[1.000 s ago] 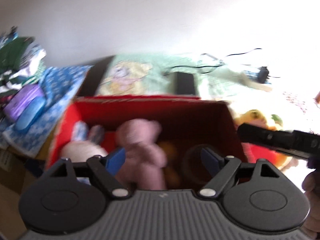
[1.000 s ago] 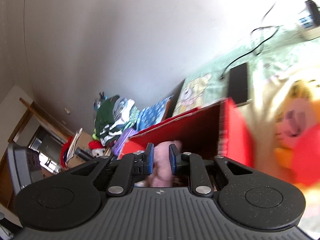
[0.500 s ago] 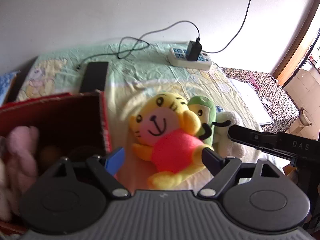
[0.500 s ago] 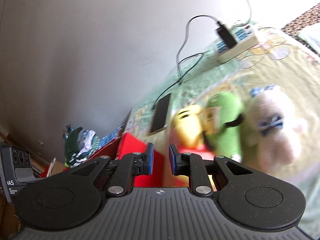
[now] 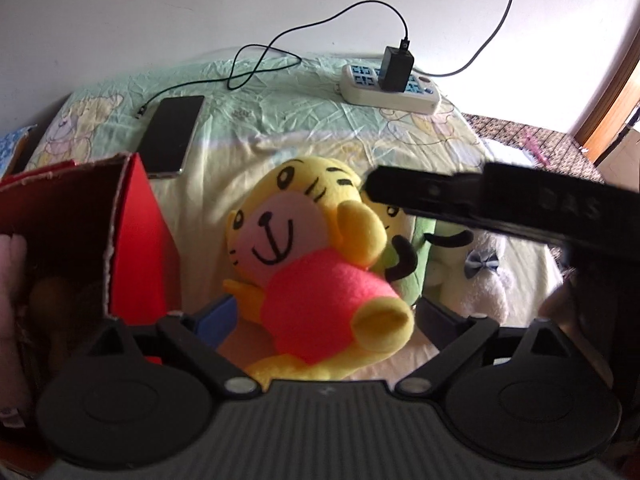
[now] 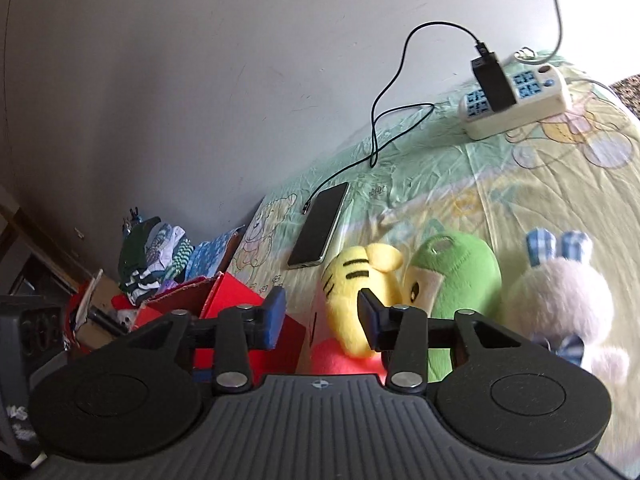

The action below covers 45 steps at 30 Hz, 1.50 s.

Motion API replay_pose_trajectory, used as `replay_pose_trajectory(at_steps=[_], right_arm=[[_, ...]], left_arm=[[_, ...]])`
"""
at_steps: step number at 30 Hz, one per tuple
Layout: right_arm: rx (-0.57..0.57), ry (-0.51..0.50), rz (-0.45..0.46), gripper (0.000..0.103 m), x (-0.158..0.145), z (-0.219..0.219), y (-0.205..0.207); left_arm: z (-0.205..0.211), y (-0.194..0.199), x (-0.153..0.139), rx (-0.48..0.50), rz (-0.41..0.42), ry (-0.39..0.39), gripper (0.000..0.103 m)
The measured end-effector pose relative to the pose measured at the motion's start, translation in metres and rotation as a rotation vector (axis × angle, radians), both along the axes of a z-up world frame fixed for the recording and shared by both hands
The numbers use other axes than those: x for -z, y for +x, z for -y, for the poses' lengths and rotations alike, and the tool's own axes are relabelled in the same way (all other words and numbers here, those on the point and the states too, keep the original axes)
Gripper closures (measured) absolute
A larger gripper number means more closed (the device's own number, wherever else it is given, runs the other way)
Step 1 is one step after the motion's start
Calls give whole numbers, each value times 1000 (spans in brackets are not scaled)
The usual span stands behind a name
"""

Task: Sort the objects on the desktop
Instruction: 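Move the right gripper back toward the yellow tiger and green plush, then grasp the yellow tiger plush by its head with the right gripper and lift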

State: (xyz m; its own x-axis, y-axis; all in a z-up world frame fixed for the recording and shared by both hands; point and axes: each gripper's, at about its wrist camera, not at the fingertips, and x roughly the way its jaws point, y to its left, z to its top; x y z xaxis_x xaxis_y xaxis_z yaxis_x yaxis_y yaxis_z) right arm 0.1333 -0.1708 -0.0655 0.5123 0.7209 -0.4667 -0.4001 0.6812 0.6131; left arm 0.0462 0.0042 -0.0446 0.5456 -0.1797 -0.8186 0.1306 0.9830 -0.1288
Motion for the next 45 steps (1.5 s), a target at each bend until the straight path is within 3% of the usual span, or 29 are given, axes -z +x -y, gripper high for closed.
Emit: replay_pose_trajectory(at_steps=[7, 9, 11, 19, 21, 24, 30, 45], right_arm=[[-57, -88, -35, 56, 19, -15, 22], [-67, -104, -51, 55, 23, -19, 26], [-69, -132, -58, 46, 25, -24, 29], [-149, -207, -36, 47, 30, -40, 31], [-167, -220, -29, 55, 30, -42, 30], [-171, -211, -23, 62, 29, -40, 27], [-153, -154, -56, 69, 22, -28, 21], [-63, -48, -64, 70, -11, 23, -23]], left_arm=[[13, 6, 19, -5, -13, 72, 4], [7, 10, 25, -20, -35, 51, 1], [4, 14, 30, -38, -56, 36, 1], [-1, 16, 40, -36, -63, -5, 3], [-3, 14, 41, -32, -63, -33, 4], [-3, 13, 43, -7, -73, -94, 18], [5, 6, 40, 38, -53, -99, 26], [23, -40, 1, 199, 33, -155, 31]])
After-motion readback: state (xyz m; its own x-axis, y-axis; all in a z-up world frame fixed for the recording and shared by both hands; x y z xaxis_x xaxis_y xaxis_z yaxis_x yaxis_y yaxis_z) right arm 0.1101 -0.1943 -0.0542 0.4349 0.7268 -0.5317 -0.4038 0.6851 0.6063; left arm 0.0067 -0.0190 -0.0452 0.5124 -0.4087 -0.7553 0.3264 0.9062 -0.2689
